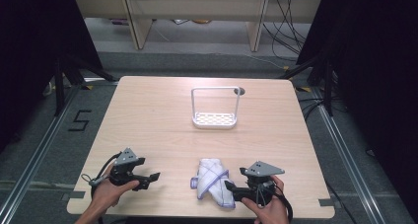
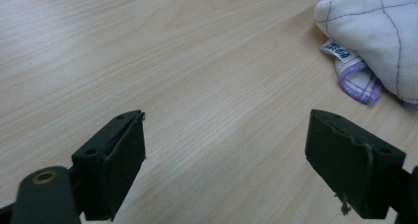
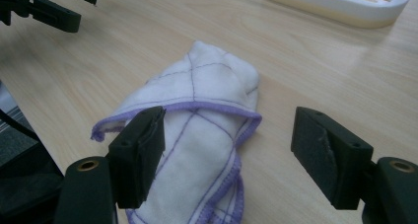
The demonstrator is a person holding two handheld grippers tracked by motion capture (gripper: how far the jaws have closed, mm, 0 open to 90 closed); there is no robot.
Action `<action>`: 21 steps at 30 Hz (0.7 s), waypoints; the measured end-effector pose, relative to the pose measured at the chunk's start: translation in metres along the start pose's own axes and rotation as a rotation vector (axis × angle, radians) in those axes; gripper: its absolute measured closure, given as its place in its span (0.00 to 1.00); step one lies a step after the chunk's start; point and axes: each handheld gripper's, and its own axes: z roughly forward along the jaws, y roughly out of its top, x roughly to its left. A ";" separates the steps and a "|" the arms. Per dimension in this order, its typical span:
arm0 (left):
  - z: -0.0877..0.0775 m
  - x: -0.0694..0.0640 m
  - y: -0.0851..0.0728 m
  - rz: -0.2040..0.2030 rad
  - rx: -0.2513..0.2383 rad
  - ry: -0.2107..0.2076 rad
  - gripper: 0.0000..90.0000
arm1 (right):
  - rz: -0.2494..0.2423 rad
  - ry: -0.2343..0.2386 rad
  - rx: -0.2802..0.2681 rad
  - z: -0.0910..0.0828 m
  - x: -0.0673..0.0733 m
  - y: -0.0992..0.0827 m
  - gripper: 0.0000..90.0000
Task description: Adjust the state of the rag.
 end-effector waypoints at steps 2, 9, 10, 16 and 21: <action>0.000 0.000 0.000 -0.001 0.001 0.002 0.16 | 0.007 0.002 0.007 0.000 0.003 0.001 0.34; 0.000 0.001 0.000 -0.004 0.000 0.002 0.16 | 0.017 0.022 0.018 0.001 0.010 0.007 0.36; -0.001 0.001 0.000 -0.004 -0.002 0.003 0.16 | -0.030 0.029 0.006 0.004 0.010 0.010 0.37; 0.000 0.002 0.001 -0.004 -0.002 0.004 0.16 | -0.059 0.055 0.009 0.010 0.020 0.019 0.40; -0.001 0.003 0.001 0.014 0.014 0.007 0.16 | -0.105 0.085 0.031 0.020 0.034 0.027 0.42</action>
